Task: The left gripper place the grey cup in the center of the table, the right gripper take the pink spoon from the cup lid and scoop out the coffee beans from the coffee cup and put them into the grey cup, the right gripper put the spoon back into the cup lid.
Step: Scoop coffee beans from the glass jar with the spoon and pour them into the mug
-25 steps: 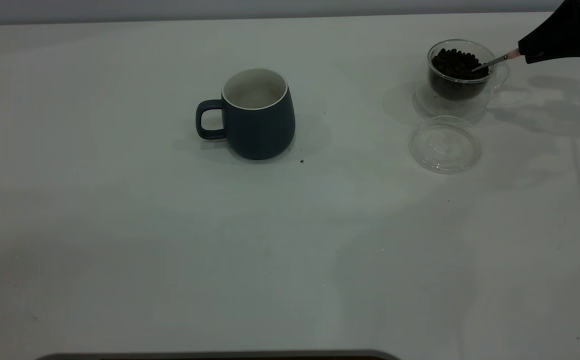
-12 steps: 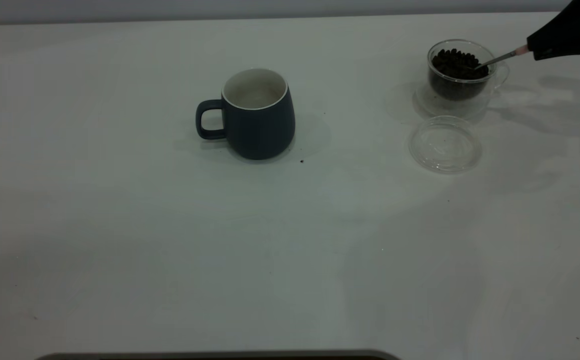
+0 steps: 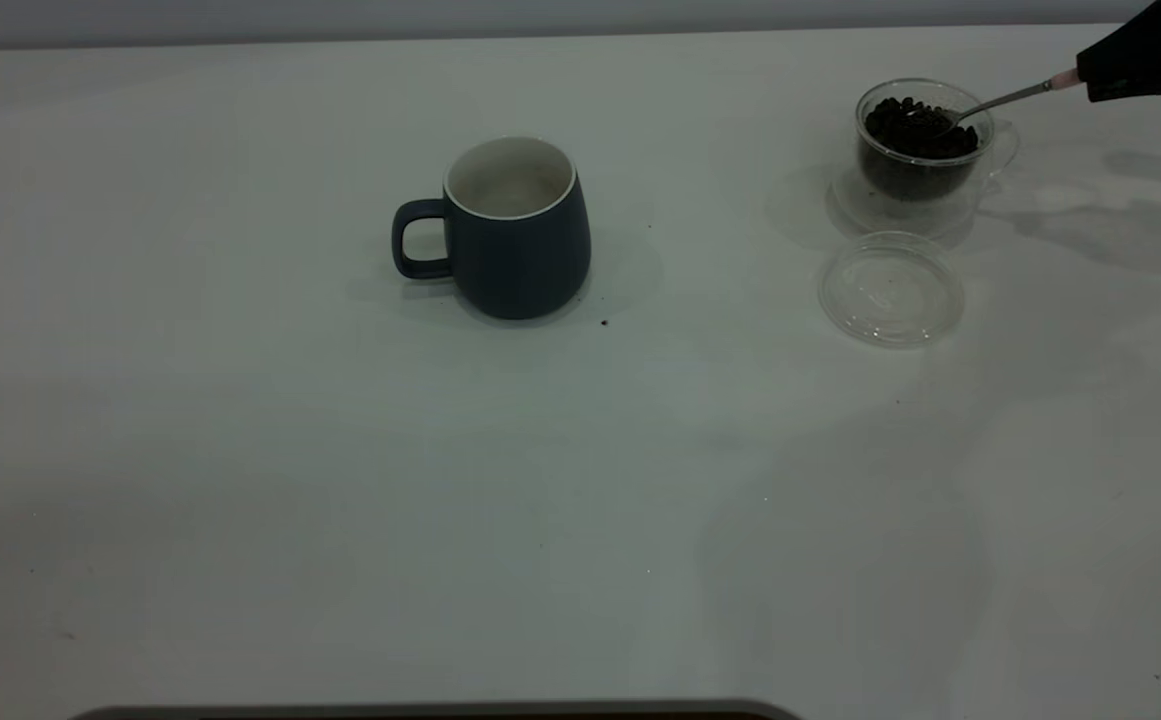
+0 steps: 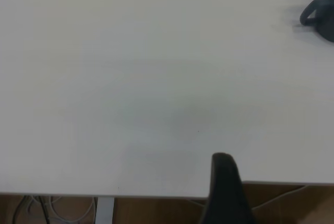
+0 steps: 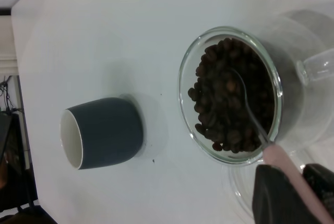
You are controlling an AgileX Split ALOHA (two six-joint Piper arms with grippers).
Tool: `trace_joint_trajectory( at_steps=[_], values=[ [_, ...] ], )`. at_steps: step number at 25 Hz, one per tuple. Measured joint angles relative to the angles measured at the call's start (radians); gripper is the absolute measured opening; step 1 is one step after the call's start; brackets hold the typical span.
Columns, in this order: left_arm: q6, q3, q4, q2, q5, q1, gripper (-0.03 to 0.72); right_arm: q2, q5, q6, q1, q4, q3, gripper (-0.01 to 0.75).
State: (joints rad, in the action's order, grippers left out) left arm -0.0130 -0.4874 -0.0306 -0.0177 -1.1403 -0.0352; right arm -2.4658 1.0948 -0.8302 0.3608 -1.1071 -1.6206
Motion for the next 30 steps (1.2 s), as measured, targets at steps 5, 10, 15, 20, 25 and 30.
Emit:
trace_joint_trajectory(
  at_steps=[5, 10, 15, 20, 25, 30],
  values=[
    [0.0, 0.0, 0.0, 0.0, 0.0, 0.0, 0.567, -0.001, 0.029, 0.0, 0.02, -0.004, 0.0, 0.1],
    [0.0, 0.0, 0.0, 0.0, 0.0, 0.0, 0.567, -0.003, 0.062, -0.003, 0.042, -0.026, 0.0, 0.1],
    [0.0, 0.0, 0.0, 0.0, 0.0, 0.0, 0.567, -0.003, 0.067, -0.007, 0.049, -0.055, 0.0, 0.1],
    [0.0, 0.0, 0.0, 0.0, 0.0, 0.0, 0.567, -0.004, 0.069, -0.007, 0.051, -0.065, 0.0, 0.1],
    [-0.003, 0.0, 0.0, 0.0, 0.0, 0.0, 0.567, -0.006, 0.069, -0.007, 0.061, -0.086, 0.0, 0.1],
    [-0.003, 0.0, 0.0, 0.0, 0.0, 0.0, 0.567, -0.007, 0.069, -0.006, 0.058, -0.112, 0.0, 0.1]
  ],
)
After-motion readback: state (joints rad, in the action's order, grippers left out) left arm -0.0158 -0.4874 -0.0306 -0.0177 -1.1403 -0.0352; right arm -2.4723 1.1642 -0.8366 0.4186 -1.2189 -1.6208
